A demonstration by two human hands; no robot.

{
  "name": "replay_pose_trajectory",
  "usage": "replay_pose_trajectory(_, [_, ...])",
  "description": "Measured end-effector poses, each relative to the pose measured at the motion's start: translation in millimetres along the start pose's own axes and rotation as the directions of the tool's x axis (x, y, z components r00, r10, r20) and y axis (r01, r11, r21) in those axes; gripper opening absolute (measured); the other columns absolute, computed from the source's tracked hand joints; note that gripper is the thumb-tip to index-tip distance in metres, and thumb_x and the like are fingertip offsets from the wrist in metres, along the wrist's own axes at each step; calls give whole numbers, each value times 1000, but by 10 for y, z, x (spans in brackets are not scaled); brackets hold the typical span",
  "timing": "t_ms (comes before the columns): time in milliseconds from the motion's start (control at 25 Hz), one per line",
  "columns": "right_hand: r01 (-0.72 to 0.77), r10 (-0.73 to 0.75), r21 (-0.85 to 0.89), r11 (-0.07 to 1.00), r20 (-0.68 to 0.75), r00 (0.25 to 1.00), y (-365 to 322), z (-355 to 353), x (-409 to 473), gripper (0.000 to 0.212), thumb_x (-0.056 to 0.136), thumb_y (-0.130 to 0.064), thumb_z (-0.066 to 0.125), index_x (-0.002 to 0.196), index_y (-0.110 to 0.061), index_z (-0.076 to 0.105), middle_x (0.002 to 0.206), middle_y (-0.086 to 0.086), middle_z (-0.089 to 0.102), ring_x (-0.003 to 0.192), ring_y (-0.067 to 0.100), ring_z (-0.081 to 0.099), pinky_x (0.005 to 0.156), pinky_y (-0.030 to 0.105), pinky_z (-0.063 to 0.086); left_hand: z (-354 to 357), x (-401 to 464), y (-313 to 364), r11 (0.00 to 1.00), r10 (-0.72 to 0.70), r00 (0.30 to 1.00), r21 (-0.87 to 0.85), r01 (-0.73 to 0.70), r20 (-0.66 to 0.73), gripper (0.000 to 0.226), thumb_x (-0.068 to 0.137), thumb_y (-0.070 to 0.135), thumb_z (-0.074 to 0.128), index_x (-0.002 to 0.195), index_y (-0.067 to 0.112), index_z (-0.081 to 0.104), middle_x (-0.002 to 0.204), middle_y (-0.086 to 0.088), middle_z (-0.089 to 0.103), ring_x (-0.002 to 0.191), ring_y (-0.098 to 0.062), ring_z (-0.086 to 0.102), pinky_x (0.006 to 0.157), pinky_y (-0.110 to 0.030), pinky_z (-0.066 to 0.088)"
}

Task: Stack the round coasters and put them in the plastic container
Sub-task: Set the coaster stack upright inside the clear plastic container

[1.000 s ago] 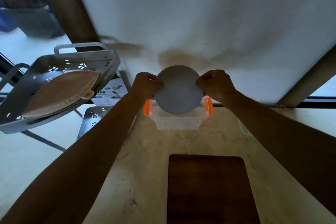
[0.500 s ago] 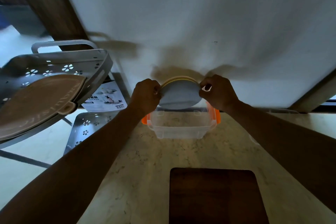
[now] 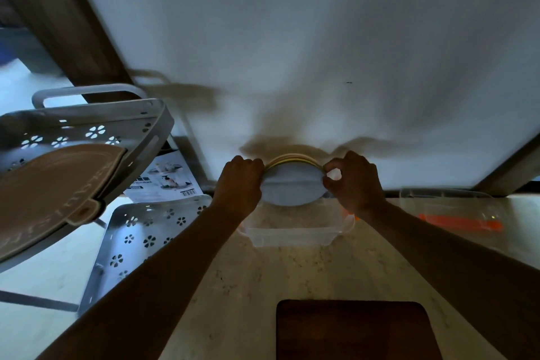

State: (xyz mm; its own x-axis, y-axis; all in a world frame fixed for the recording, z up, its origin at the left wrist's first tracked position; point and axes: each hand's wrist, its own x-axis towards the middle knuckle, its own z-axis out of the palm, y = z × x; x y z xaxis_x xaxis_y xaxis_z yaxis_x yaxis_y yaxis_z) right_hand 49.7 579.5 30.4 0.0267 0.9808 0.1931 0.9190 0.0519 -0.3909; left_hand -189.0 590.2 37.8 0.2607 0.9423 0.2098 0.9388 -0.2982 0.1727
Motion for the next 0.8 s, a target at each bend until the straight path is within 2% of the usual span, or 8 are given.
replay_pose_trajectory(240, [7, -8, -27, 1000, -11, 1000, 38, 87, -43, 20, 83, -34, 70, 101, -25, 72, 93, 8, 61, 92, 28, 59, 78, 36, 39, 47, 5, 16, 996, 17, 1000, 85, -16, -1, 9, 79, 8, 68, 86, 10, 63, 83, -10, 69, 82, -28, 57, 69, -35, 36])
replay_pose_trajectory(320, [4, -4, -23, 1000, -11, 1000, 25, 91, -36, 21, 83, -33, 70, 102, -24, 72, 94, 7, 62, 93, 27, 59, 80, 37, 40, 69, 10, 21, 996, 7, 1000, 88, -6, -12, 8, 81, 7, 65, 89, 9, 64, 87, -10, 68, 83, -27, 58, 72, -36, 41])
replay_pose_trajectory(440, [12, -12, -31, 999, -13, 1000, 19, 98, -15, 23, 85, -34, 69, 105, -23, 72, 96, 7, 63, 95, 25, 59, 82, 36, 40, 99, 33, 12, 997, -7, 1000, 76, 8, -21, 12, 86, 11, 61, 95, 8, 68, 95, -11, 66, 87, -27, 58, 78, -37, 45])
replay_pose_trajectory(800, [-16, 15, -21, 1000, -56, 998, -15, 138, 48, 20, 87, -34, 66, 102, -23, 73, 95, 3, 65, 95, 23, 60, 84, 37, 38, 134, 103, 32, 997, -83, 995, 7, 83, -46, 15, 91, 16, 59, 100, 6, 67, 98, -12, 69, 90, -26, 61, 84, -39, 49])
